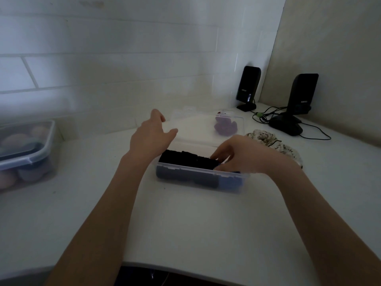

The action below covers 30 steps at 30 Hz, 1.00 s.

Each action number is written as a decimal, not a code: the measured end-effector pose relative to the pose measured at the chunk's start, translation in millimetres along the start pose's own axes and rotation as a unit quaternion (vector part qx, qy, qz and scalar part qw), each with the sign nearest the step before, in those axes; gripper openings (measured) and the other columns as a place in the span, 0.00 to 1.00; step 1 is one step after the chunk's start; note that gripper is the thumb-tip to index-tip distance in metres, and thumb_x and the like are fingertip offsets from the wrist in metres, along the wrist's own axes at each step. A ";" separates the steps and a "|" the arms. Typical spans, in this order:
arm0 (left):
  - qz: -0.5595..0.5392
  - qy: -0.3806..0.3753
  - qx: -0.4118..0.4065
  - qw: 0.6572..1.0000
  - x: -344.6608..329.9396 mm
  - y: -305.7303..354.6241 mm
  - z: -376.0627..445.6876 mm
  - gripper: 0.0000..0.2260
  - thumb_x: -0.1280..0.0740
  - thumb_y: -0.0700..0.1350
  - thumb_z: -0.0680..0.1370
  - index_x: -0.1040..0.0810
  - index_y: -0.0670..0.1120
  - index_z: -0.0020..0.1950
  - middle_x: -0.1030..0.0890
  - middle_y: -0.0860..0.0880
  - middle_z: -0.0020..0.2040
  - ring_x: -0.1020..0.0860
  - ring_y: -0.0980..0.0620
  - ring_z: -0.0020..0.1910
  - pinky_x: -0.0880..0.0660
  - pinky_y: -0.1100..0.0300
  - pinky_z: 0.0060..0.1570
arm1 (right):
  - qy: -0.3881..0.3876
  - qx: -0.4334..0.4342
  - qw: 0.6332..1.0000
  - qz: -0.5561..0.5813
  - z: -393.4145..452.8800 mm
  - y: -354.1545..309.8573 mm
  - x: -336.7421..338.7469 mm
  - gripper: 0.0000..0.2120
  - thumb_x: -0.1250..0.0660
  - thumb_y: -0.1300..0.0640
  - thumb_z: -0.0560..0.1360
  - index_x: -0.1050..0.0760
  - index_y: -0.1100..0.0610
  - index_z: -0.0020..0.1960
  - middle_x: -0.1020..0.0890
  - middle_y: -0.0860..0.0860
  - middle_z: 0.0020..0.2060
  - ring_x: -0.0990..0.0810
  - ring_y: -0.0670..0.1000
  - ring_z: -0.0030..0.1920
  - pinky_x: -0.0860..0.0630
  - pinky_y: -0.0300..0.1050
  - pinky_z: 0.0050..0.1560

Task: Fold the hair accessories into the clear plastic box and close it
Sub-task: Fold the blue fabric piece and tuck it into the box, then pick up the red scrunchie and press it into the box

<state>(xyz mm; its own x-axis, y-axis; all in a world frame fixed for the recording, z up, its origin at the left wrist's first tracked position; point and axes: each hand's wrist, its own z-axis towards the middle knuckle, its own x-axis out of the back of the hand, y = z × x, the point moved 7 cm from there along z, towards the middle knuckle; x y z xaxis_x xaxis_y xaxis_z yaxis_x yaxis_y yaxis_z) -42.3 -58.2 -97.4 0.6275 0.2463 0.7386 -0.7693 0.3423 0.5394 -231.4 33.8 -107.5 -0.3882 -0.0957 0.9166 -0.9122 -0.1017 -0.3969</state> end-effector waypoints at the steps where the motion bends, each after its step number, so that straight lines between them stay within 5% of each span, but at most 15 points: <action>1: 0.009 -0.016 0.010 1.000 -4.8 -3.6 0.7 0.17 0.35 0.55 0.75 0.32 0.47 0.56 0.25 0.48 0.42 0.25 0.48 0.39 0.33 0.56 0.39 | 0.019 -0.003 0.999 0.026 0.6 2.1 3.2 0.15 0.25 0.45 0.65 0.18 0.47 0.51 0.15 0.41 0.40 0.19 0.40 0.42 0.22 0.41 0.49; 8: -0.102 -0.030 0.079 0.991 -13.6 -25.3 8.7 0.12 0.34 0.54 0.75 0.26 0.46 0.43 0.25 0.49 0.44 0.27 0.50 0.44 0.33 0.58 0.44 | 0.240 -0.032 0.941 0.238 -4.9 25.4 42.8 0.08 0.31 0.49 0.73 0.20 0.51 0.38 0.16 0.47 0.31 0.17 0.45 0.28 0.24 0.31 0.30; 10: -0.144 -0.067 0.103 0.982 -19.3 -28.4 7.5 0.14 0.34 0.55 0.75 0.25 0.45 0.38 0.24 0.49 0.34 0.26 0.51 0.34 0.32 0.61 0.33 | 0.315 -0.062 0.914 0.249 -9.6 43.0 54.0 0.08 0.33 0.50 0.74 0.20 0.52 0.40 0.17 0.48 0.30 0.19 0.44 0.26 0.27 0.32 0.28; 12: -0.183 -0.098 0.122 0.971 -24.4 -29.8 4.5 0.16 0.34 0.55 0.75 0.25 0.44 0.34 0.29 0.48 0.25 0.31 0.54 0.20 0.36 0.65 0.22 | 0.353 -0.114 0.903 0.217 -11.6 64.6 56.4 0.09 0.35 0.51 0.76 0.20 0.54 0.46 0.16 0.49 0.36 0.20 0.45 0.32 0.23 0.42 0.37; 14: -0.202 -0.099 0.133 0.965 -25.5 -31.3 3.9 0.15 0.34 0.53 0.75 0.21 0.43 0.36 0.30 0.50 0.21 0.33 0.57 0.16 0.37 0.67 0.19 | 0.340 -0.159 0.912 0.163 -7.7 82.2 50.1 0.09 0.37 0.53 0.76 0.22 0.54 0.51 0.17 0.52 0.44 0.21 0.50 0.42 0.23 0.49 0.47; 18: -0.238 -0.076 0.149 0.957 -26.1 -32.3 5.1 0.12 0.34 0.49 0.77 0.20 0.43 0.38 0.25 0.50 0.29 0.27 0.54 0.31 0.32 0.62 0.33 | 0.266 -0.197 0.939 0.091 3.3 96.1 26.5 0.09 0.39 0.56 0.77 0.23 0.53 0.55 0.20 0.54 0.53 0.22 0.54 0.52 0.26 0.49 0.55; 25: -0.280 -0.019 0.161 0.946 -29.0 -39.1 8.2 0.15 0.35 0.44 0.77 0.24 0.47 0.30 0.24 0.52 0.30 0.29 0.56 0.31 0.34 0.64 0.33 | 0.244 -0.166 0.949 0.109 14.8 96.3 10.9 0.12 0.39 0.64 0.75 0.20 0.55 0.52 0.18 0.53 0.51 0.26 0.46 0.46 0.33 0.38 0.50; 30: -0.286 0.002 0.159 0.945 -27.2 -41.1 7.2 0.15 0.36 0.43 0.77 0.25 0.47 0.29 0.24 0.52 0.32 0.28 0.57 0.32 0.34 0.67 0.33 | 0.242 -0.138 0.951 0.137 20.9 89.9 9.0 0.08 0.35 0.59 0.75 0.20 0.54 0.51 0.17 0.52 0.46 0.25 0.46 0.42 0.32 0.38 0.40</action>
<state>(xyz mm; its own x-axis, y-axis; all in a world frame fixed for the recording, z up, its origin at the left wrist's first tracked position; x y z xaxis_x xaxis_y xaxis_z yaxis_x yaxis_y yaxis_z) -28.6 -85.5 -136.8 0.9517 0.1074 0.2875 -0.3002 0.1316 0.9447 -314.1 3.1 -135.9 -0.5698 0.3931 0.7217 -0.7419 0.1316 -0.6575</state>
